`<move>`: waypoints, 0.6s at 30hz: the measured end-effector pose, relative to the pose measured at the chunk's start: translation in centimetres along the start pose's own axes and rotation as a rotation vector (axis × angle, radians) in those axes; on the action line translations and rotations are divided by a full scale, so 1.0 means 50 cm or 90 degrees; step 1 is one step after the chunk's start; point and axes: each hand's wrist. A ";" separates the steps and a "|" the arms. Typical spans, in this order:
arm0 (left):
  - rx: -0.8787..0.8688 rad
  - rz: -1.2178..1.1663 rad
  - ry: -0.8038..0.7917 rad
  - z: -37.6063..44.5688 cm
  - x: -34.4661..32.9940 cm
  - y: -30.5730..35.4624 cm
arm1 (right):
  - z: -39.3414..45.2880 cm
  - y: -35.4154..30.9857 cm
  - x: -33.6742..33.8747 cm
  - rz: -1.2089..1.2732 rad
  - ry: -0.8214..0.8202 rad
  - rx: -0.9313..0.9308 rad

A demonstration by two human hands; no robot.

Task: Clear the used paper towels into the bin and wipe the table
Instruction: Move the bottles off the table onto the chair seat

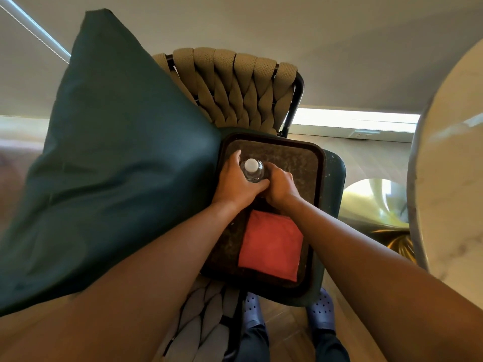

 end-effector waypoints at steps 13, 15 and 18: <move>-0.105 0.033 0.002 -0.077 0.075 0.153 | -0.100 -0.066 0.189 -0.045 0.018 0.016; -0.134 0.038 0.004 -0.097 0.092 0.193 | -0.132 -0.085 0.226 -0.055 0.032 0.029; -0.177 0.051 0.006 -0.128 0.118 0.267 | -0.191 -0.121 0.297 -0.073 0.053 0.059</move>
Point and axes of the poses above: each hand's wrist, its own z-axis towards the middle knuckle, its own x-axis out of the back of the hand, y = z × x, and after that the axes turned 7 degrees about -z, right-handed
